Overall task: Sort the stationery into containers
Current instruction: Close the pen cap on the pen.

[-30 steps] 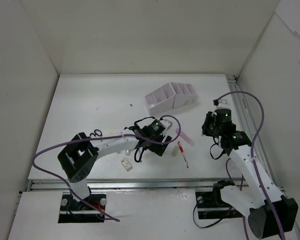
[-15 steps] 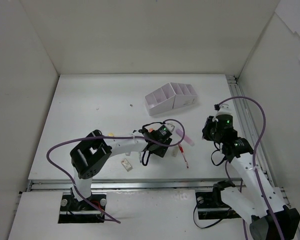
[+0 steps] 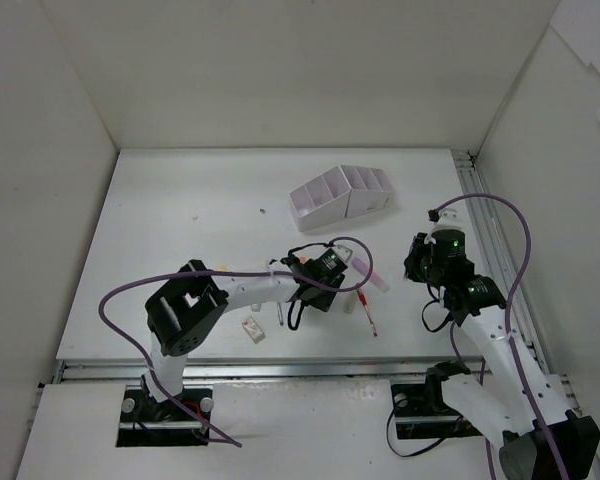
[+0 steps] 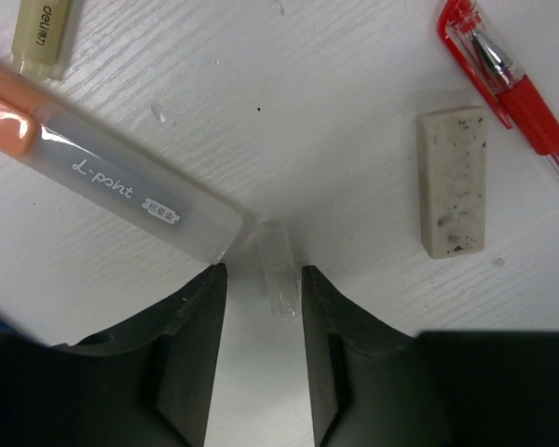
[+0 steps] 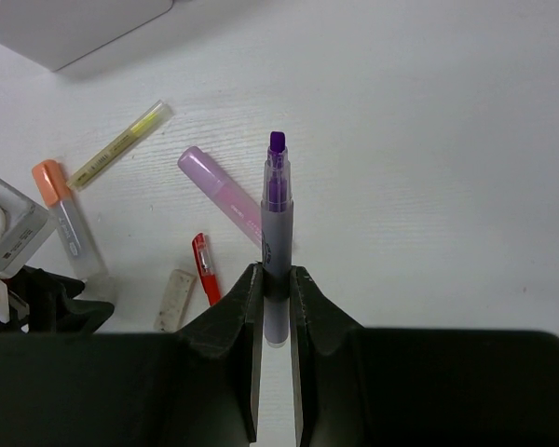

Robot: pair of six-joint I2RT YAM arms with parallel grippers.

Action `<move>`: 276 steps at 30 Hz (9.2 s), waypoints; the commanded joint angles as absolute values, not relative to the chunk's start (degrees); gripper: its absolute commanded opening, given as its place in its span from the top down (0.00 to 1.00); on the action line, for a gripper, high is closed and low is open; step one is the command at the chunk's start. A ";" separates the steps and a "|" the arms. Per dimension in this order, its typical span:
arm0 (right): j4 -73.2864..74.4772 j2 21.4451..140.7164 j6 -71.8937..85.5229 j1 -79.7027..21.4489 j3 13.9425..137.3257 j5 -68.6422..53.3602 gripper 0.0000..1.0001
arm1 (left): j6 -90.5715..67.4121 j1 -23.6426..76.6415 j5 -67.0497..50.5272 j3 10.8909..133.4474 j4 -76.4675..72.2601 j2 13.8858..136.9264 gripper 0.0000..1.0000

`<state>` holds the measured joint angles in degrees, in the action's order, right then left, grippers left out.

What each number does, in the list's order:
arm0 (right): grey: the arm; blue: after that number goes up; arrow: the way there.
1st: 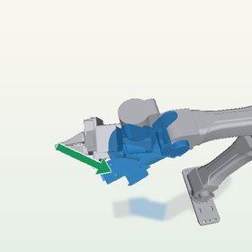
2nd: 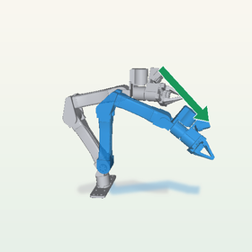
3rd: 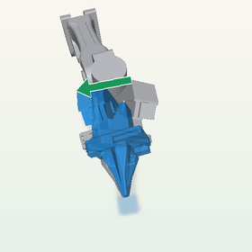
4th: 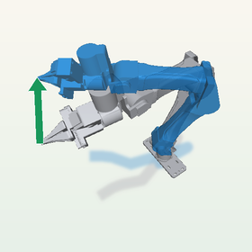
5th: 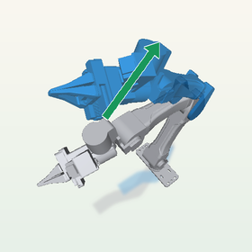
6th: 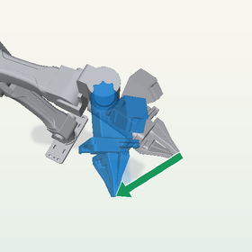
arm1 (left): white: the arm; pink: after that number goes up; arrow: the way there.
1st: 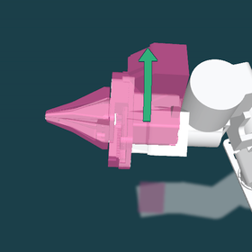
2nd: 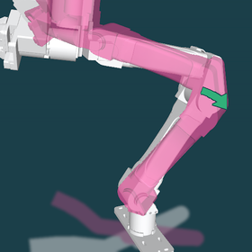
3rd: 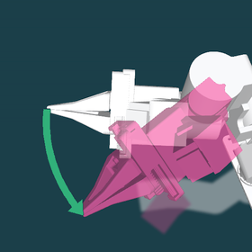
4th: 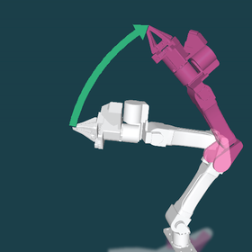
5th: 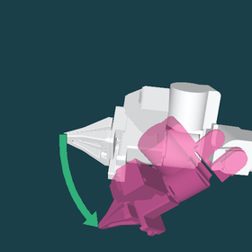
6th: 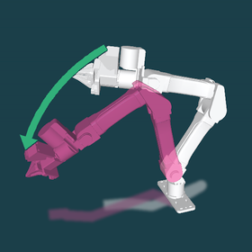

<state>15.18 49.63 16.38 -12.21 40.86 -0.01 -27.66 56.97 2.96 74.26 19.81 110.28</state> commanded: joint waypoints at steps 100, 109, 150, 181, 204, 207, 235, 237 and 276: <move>27.16 82.09 -97.03 -42.71 74.00 -17.23 1.00 | -18.46 33.57 -39.99 69.52 22.76 78.22 1.00; 27.07 81.91 -96.50 -43.77 73.83 -18.37 1.00 | -18.63 33.57 -39.64 69.52 22.59 78.49 1.00; 17.75 75.68 -92.37 -42.01 67.78 -12.04 1.00 | -18.46 33.57 -37.44 68.29 23.29 75.32 1.00; 18.28 78.31 -93.60 -44.74 68.38 -17.14 1.00 | -18.11 34.62 -37.00 68.82 23.64 75.85 1.00; 18.28 78.66 -93.34 -44.91 68.55 -16.87 1.00 | -17.58 35.16 -36.48 68.82 23.64 75.15 1.00; 18.28 78.49 -92.38 -45.09 69.08 -16.35 1.00 | -17.58 35.16 -36.48 68.91 23.99 75.50 1.00; 18.28 77.52 -92.99 -46.40 67.94 -15.91 1.00 | -17.23 35.68 -33.31 68.82 24.79 75.06 1.00; 18.28 77.61 -93.43 -46.58 67.42 -15.38 1.00 | -17.31 35.68 -33.14 68.91 24.87 74.97 1.00; 26.53 71.89 -99.41 -55.64 60.99 -30.57 1.00 | -22.06 35.07 -38.32 81.12 0.97 87.63 1.00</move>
<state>21.91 72.36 -101.27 -49.34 59.42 -6.39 -21.47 36.38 -42.98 73.17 24.77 88.71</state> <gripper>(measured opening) 0.105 0.102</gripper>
